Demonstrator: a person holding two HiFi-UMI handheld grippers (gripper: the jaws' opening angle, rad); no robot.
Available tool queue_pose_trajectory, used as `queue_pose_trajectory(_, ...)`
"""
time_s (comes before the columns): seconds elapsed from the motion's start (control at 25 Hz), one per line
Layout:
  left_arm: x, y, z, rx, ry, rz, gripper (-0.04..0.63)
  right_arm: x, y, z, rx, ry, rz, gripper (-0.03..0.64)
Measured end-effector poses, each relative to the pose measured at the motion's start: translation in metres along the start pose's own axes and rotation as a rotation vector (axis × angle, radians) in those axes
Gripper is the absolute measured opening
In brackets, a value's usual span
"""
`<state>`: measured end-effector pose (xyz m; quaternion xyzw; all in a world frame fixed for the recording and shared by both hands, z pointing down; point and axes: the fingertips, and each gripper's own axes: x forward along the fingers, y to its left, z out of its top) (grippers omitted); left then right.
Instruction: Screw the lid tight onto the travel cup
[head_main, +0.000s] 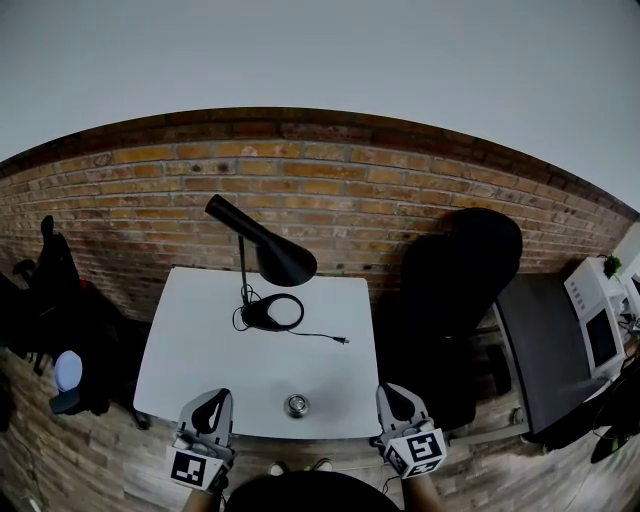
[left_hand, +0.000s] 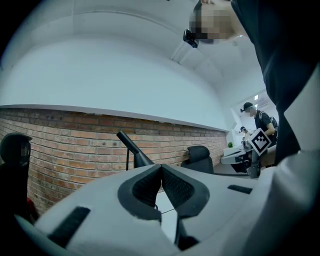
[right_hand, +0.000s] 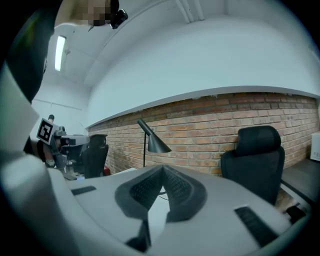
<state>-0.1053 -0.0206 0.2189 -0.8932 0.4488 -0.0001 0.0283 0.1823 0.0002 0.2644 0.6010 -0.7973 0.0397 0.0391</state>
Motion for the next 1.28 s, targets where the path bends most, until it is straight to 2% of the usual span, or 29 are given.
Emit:
queue_pose_trajectory(0.2, -0.006, -0.002, -0.001, -0.006, -0.001, 0.007, 0.025, -0.006, -0.001, 0.000, 0.004, -0.012, -0.014, 0.012)
queue_pose_trajectory(0.36, -0.012, -0.004, -0.001, -0.008, -0.002, 0.010, 0.025, -0.011, 0.003, -0.004, -0.033, 0.000, -0.036, 0.012)
queue_pose_trajectory(1.28, -0.024, -0.012, 0.001, 0.001, 0.009, -0.009, 0.025, -0.017, 0.018, 0.007, -0.053, -0.030, -0.022, 0.012)
